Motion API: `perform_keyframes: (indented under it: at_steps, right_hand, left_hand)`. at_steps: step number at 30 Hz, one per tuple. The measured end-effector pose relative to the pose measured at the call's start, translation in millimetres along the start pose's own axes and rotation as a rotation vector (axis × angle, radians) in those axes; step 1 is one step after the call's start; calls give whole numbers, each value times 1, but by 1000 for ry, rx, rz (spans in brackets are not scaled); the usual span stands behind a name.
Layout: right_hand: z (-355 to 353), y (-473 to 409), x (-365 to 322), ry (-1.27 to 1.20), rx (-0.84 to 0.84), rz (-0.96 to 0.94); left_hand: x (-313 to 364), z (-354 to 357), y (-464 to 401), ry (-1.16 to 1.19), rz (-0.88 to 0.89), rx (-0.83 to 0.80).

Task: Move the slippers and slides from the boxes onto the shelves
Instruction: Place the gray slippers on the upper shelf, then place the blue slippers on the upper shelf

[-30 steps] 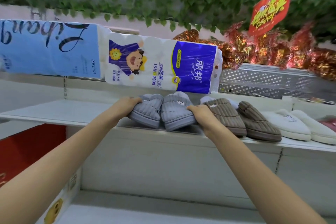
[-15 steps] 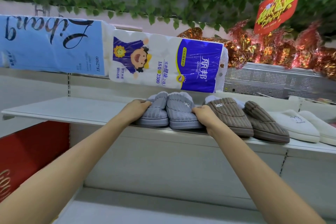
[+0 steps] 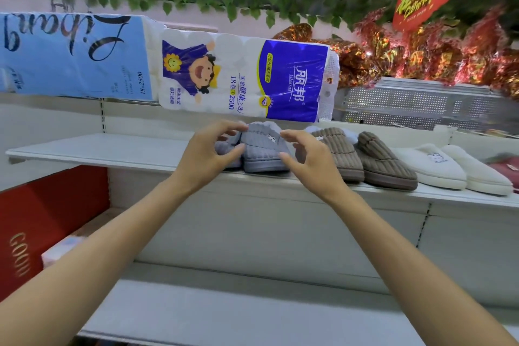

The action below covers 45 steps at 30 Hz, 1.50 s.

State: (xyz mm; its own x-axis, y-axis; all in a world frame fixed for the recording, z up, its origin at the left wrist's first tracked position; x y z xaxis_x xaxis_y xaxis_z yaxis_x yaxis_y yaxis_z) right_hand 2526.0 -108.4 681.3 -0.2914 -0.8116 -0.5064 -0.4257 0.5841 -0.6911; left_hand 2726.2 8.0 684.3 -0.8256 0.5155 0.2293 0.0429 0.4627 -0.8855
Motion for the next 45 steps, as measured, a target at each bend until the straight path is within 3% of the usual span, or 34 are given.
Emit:
perform_keyframes:
  at_steps: [5, 13, 19, 32, 39, 45]
  right_hand:
    - [-38, 51, 11, -52, -34, -87]
    - [-89, 147, 53, -23, -100, -33]
    - [-121, 230, 81, 7, -116, 167]
    - [-162, 414, 158, 32, -196, 639]
    - [-167, 519, 247, -35, -310, 899]
    - [-149, 631, 353, -141, -303, 1234]
  left_hand:
    - [47, 33, 21, 124, -6, -2]
    - [109, 111, 73, 297, -23, -91]
    - [148, 174, 120, 426, -41, -232]
    - [218, 302, 235, 629, -298, -502]
    - [242, 405, 302, 618, -454, -705]
    - [247, 503, 385, 574, -665, -937]
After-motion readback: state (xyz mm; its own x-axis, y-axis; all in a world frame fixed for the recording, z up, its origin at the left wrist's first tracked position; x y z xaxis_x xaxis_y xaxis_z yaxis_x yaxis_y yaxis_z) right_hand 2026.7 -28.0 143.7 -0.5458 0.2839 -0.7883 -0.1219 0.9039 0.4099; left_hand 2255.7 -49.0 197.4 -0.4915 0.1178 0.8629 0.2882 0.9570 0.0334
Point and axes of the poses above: each hand's wrist, its own y-axis away from the middle knuckle, its own z-axis out of the palm, x = y × z, the point moved 3 cm from there along -y, towards the middle knuckle, and after that the axes turned 10 degrees about z, right-handed, at the moved point
